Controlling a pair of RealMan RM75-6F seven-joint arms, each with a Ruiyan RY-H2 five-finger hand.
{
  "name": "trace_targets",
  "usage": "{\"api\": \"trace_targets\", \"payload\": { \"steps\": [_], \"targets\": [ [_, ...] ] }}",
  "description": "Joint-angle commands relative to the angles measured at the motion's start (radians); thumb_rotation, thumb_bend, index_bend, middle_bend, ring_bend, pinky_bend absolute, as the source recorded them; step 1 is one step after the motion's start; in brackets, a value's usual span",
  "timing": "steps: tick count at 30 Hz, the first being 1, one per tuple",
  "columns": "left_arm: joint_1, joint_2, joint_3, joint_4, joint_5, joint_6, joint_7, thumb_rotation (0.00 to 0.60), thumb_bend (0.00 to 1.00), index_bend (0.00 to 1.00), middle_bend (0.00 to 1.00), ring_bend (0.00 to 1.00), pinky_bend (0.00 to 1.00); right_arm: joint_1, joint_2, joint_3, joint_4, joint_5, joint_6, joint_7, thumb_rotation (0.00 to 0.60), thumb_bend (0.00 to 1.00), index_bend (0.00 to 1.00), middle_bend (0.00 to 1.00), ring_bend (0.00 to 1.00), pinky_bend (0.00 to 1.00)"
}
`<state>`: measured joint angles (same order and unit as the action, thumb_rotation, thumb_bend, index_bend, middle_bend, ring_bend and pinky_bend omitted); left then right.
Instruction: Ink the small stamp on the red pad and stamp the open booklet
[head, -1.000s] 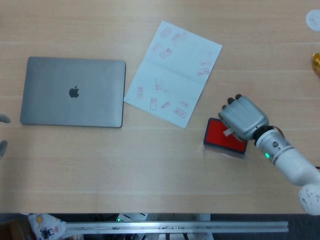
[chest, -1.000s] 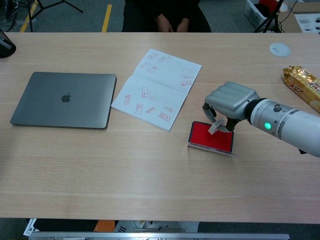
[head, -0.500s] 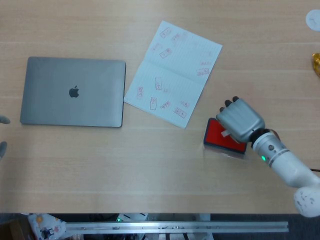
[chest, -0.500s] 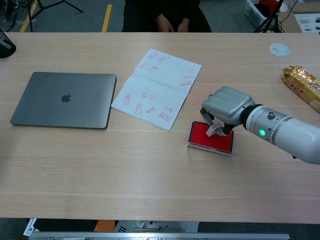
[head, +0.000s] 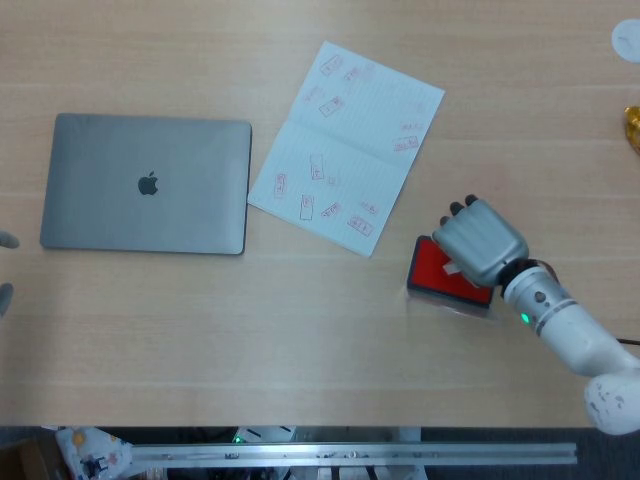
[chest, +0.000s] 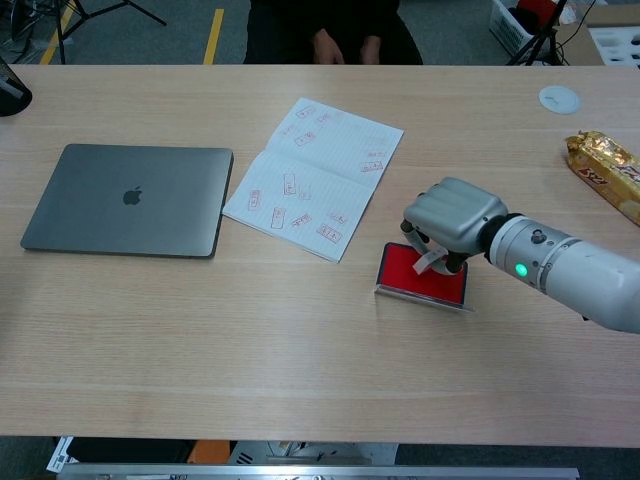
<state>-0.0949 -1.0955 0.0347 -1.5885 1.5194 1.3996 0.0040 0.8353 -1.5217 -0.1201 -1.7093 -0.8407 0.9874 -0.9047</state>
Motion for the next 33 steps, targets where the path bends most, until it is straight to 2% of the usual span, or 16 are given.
{"api": "trace_targets", "payload": {
  "steps": [1, 9, 17, 22, 27, 33],
  "targets": [
    [0.000, -0.001, 0.000, 0.001, 0.000, -0.001, 0.000, 0.600, 0.30, 0.35, 0.34, 0.30, 0.31, 0.000, -0.002, -0.001, 0.002, 0.004, -0.001, -0.002, 0.600, 0.45, 0.72, 0.49, 0.30, 0.32],
    [0.000, 0.003, -0.002, 0.000, -0.001, 0.000, -0.003, 0.600, 0.30, 0.35, 0.34, 0.30, 0.31, -0.005, 0.038, 0.032, -0.036, 0.004, 0.007, 0.048, 0.600, 0.45, 0.72, 0.49, 0.30, 0.32],
    [-0.002, 0.013, -0.003, -0.015, 0.004, 0.001, 0.000, 0.600, 0.30, 0.35, 0.34, 0.30, 0.31, 0.004, 0.146, 0.141, -0.123, 0.048, -0.021, 0.201, 0.600, 0.45, 0.72, 0.49, 0.30, 0.32],
    [-0.003, 0.022, -0.001, -0.027, 0.008, 0.000, 0.004, 0.600, 0.30, 0.35, 0.34, 0.30, 0.31, 0.038, 0.186, 0.205, -0.126, 0.108, -0.060, 0.258, 0.600, 0.45, 0.73, 0.49, 0.30, 0.32],
    [-0.002, 0.027, 0.002, -0.036, 0.013, 0.001, 0.005, 0.600, 0.30, 0.35, 0.34, 0.30, 0.31, 0.093, 0.175, 0.240, -0.090, 0.203, -0.083, 0.250, 0.600, 0.45, 0.73, 0.49, 0.30, 0.32],
    [-0.001, 0.032, 0.005, -0.041, 0.016, 0.001, 0.006, 0.600, 0.30, 0.35, 0.34, 0.30, 0.31, 0.168, 0.117, 0.253, -0.032, 0.310, -0.083, 0.203, 0.600, 0.45, 0.73, 0.49, 0.30, 0.32]
  ]
}}
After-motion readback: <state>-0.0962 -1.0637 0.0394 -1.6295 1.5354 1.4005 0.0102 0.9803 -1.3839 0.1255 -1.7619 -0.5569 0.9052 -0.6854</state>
